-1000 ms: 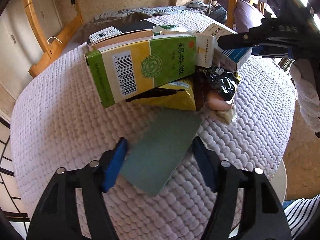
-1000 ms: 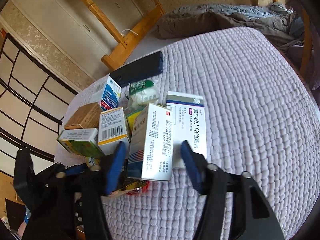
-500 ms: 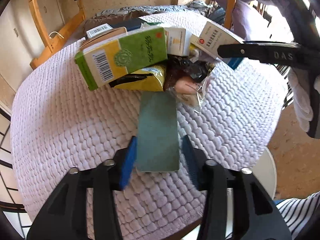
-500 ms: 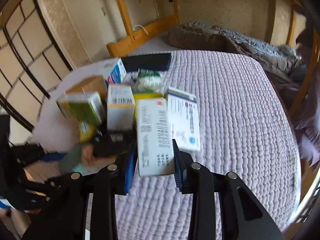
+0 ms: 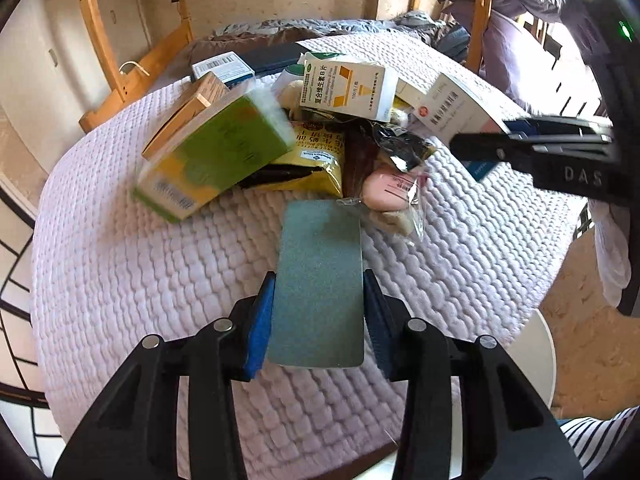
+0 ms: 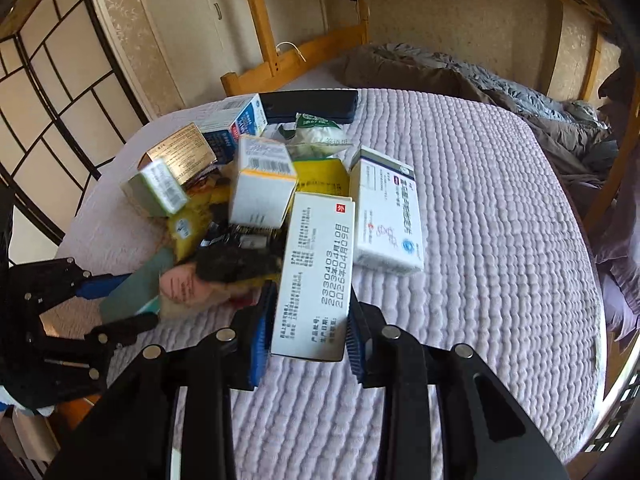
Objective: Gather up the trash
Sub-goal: 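Lift the white medicine box and teal box off the blanket with both tools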
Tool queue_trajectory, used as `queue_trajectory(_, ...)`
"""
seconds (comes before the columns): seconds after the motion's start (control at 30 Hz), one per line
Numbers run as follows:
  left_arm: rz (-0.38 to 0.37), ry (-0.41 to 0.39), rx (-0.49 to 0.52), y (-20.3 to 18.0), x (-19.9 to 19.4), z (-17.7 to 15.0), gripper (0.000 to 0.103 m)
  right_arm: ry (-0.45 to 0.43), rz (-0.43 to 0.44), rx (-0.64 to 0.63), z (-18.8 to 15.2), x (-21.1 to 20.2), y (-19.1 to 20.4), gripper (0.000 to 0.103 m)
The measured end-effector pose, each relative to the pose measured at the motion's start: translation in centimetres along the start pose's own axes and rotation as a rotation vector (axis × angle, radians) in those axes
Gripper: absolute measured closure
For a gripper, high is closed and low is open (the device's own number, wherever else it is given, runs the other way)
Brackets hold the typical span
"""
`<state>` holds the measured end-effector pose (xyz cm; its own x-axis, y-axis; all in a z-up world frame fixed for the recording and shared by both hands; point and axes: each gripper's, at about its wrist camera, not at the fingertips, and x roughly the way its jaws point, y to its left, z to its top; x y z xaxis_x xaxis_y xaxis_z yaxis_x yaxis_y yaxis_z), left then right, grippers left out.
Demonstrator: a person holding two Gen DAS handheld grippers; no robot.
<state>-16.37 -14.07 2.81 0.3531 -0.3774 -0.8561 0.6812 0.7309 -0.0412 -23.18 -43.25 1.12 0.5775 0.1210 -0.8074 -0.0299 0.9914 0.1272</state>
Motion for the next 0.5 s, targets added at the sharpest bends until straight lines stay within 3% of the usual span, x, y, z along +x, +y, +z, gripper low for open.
queue_trajectory(0.33,-0.010,0.018,-0.085,-0.1,-0.5,-1.4,0.059,0.038,-0.019,-0.031,-3.8,-1.4,0.8,0.071)
queue_trajectory(0.5,0.029,0.026,-0.077,-0.6,0.1,-1.4,0.059,0.037,-0.019,-0.035,-4.5,-1.6,1.1,0.071)
